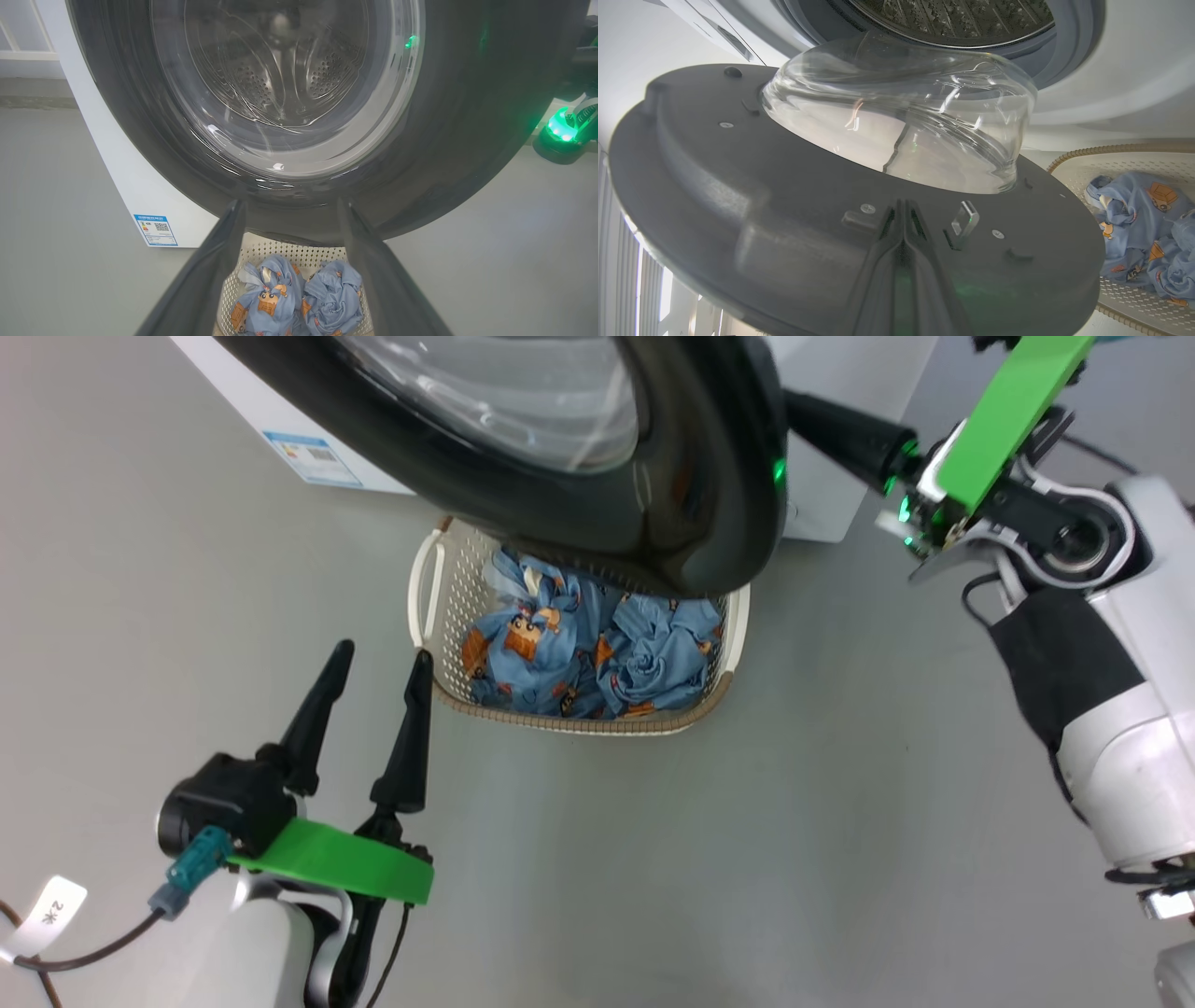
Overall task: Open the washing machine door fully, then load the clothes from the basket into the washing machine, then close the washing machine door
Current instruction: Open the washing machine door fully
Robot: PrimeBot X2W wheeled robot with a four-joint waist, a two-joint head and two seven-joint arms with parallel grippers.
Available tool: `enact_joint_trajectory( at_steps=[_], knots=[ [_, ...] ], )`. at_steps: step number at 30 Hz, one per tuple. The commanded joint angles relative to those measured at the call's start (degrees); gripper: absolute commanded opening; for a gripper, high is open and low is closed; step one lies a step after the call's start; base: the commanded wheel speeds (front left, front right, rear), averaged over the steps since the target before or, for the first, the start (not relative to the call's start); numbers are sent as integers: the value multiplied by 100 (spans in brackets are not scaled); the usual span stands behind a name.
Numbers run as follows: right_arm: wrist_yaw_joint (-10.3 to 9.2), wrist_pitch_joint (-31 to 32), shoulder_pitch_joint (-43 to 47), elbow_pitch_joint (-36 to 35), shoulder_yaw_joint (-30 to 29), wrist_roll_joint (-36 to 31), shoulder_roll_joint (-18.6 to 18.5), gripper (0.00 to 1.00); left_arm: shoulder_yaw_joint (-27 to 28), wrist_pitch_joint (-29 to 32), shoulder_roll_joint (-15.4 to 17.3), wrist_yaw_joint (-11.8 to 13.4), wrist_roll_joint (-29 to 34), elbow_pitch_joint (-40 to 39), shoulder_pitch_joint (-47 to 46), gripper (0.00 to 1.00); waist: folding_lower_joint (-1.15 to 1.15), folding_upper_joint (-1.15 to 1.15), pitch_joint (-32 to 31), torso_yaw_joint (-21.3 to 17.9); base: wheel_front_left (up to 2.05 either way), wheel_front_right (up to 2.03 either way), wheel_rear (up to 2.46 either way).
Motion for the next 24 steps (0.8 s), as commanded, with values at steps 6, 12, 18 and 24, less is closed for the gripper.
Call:
enact_joint_trajectory(
  at_steps=[6, 12, 18, 24],
  knots=[
    [10, 155, 415, -342, 160, 147, 285, 0, 262, -36, 136, -9, 85, -61, 210, 100, 0, 0, -308, 34, 0, 0, 0],
    [10, 255, 770, -537, 211, 215, 337, 0, 313, -36, 119, -9, 110, -23, 347, 100, 0, 0, -516, 84, 0, 0, 0],
    [10, 346, 1092, -721, 298, 229, 411, 0, 377, -36, 104, -9, 133, -1, 489, 100, 0, 0, -695, 124, 0, 0, 0],
    [10, 457, 1312, -817, 374, 247, 506, 0, 401, -36, 81, -9, 141, 3, 572, 100, 0, 0, -799, 217, 0, 0, 0]
  ],
)
